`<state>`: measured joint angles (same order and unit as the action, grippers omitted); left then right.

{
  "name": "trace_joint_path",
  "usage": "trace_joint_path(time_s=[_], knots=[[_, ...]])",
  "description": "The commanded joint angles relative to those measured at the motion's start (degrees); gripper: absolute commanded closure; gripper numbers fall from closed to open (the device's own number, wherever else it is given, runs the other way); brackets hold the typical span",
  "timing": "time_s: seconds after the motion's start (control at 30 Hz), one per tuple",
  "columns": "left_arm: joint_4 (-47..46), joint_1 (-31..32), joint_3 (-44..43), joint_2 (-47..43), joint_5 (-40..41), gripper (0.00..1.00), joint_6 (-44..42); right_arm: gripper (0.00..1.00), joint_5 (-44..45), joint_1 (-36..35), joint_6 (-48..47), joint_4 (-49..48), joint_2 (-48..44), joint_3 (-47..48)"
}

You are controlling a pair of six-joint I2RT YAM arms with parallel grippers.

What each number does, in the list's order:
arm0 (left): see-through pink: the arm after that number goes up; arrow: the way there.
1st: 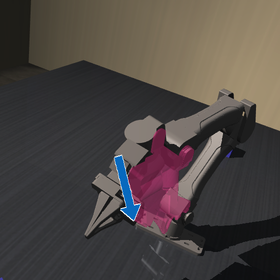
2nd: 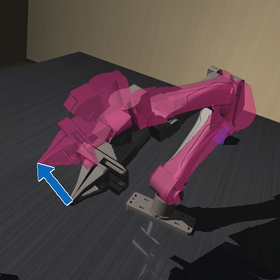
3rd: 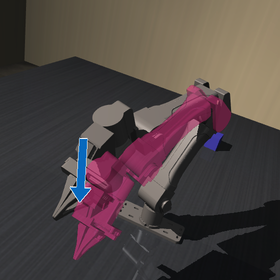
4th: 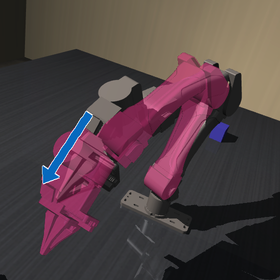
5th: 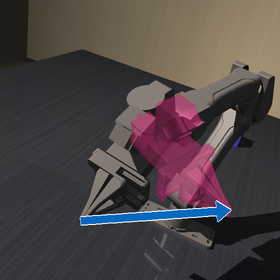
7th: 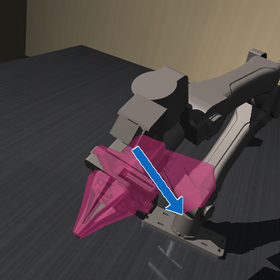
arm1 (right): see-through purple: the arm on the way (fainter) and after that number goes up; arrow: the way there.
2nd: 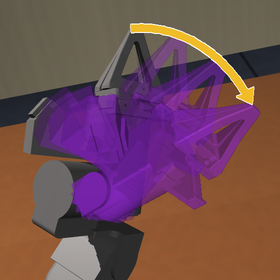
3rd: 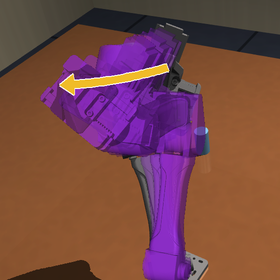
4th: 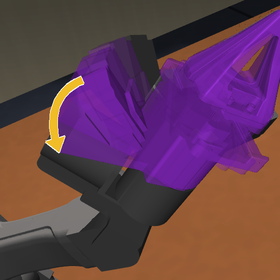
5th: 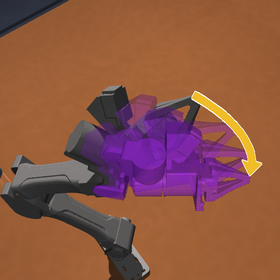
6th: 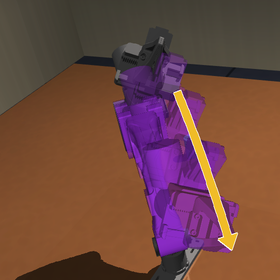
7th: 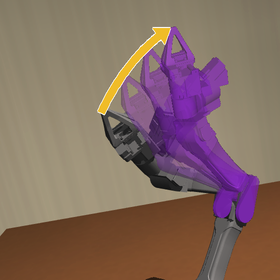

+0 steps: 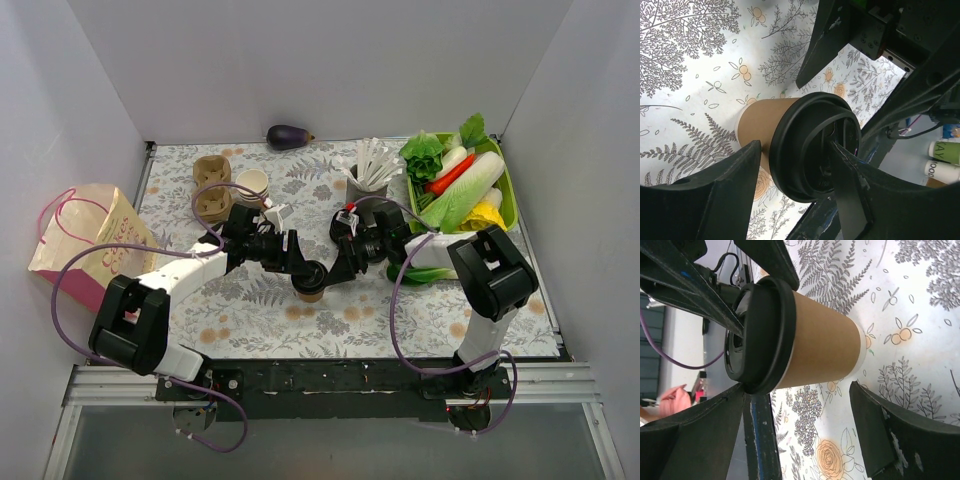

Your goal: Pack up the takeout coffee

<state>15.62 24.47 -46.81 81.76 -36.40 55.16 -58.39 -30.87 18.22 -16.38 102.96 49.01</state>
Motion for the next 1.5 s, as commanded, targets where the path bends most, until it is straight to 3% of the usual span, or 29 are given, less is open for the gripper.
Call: trace_joint_path(time_s=[0.0, 0.37, 0.5, 0.67, 0.77, 0.87, 0.9, 0.93, 1.47], knots=[[1.8, -1.1, 2.2, 3.2, 1.0, 0.46, 0.5, 0.11, 6.5, 2.1, 1.5, 1.2, 3.7, -0.8], [0.0, -1.4, 3.8, 5.7, -0.5, 0.46, 3.1, 0.13, 9.4, 2.3, 1.8, 5.1, 7.3, 0.8], [-0.1, -1.9, 2.8, 5.8, -2.4, 0.46, 2.3, 0.13, 7.9, 2.3, 1.1, 3.5, 4.8, 1.3], [-5.8, -2.1, 1.7, 2.7, -14.3, 0.42, 2.3, 0.04, 4.8, 1.9, 1.1, -0.7, -1.6, 0.1], [-10.9, -2.1, 3.2, 0.0, -16.9, 0.39, 5.9, 0.02, 4.3, 1.7, 1.2, -1.2, -4.7, -0.1], [-10.7, -2.5, 4.2, -0.6, -16.4, 0.37, 7.7, 0.02, 4.0, 1.5, 0.4, -0.1, -5.7, -0.1], [-10.2, -2.6, 4.4, -1.0, -15.4, 0.28, 7.6, 0.02, 4.1, 1.6, 0.2, 0.3, -6.0, 0.1], [-9.4, -2.7, 4.4, -1.2, -14.7, 0.27, 6.6, 0.02, 4.2, 1.5, 0.0, 0.5, -6.0, 0.1], [-6.4, -2.8, 0.4, 0.4, -11.1, 0.29, 5.4, 0.02, 12.0, 3.3, -7.3, 9.0, -9.8, 0.4]])
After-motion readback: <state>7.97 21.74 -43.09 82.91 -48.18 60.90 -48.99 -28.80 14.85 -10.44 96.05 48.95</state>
